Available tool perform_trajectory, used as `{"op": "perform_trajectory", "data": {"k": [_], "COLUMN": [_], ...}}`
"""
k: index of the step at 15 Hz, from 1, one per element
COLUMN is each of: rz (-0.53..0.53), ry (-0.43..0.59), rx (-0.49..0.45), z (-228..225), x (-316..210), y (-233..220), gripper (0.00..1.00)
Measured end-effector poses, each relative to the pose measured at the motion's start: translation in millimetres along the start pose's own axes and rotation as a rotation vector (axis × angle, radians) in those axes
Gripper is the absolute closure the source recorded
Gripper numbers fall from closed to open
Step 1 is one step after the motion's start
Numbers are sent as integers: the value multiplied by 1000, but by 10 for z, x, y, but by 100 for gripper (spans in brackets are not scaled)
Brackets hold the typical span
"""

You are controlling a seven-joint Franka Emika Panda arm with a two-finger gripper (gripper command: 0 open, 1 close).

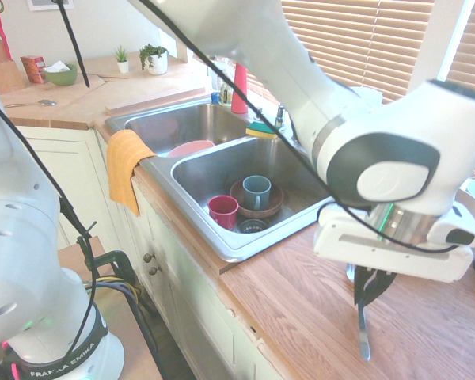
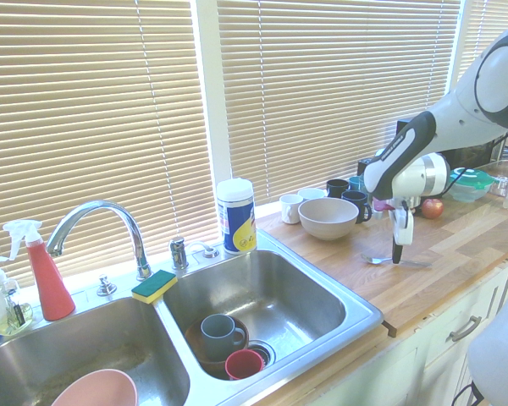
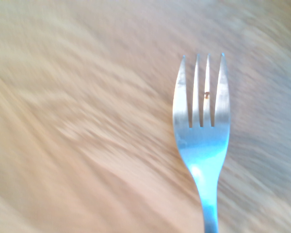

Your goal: Put the fork into the sink

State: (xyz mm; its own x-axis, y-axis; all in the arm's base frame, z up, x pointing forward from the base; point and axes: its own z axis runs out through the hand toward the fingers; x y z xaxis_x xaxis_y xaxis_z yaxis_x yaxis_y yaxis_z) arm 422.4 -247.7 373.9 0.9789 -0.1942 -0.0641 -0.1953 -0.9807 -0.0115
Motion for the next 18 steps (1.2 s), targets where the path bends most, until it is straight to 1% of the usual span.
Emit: {"op": "perform_trajectory", "data": {"k": [2,3,4,5,9,12,14,15,18], "rz": [113,164,211,256,426,546,576,572,577], "ry": [27,56,79,88,117,158,211,213,198], "rx": [10,5,6,10,11,7,15,12,-31], "z": [-677,-893,-982,-936,-309,13,195,340,787], "x": [-145,-195,-216,-216,-231,-211,-74,-32,129], "y": [-330,-588,-911,-1293,-2625,-3351,-3686,-3793,-3732], "gripper": [100,100,100,100,100,100,100,100,100]}}
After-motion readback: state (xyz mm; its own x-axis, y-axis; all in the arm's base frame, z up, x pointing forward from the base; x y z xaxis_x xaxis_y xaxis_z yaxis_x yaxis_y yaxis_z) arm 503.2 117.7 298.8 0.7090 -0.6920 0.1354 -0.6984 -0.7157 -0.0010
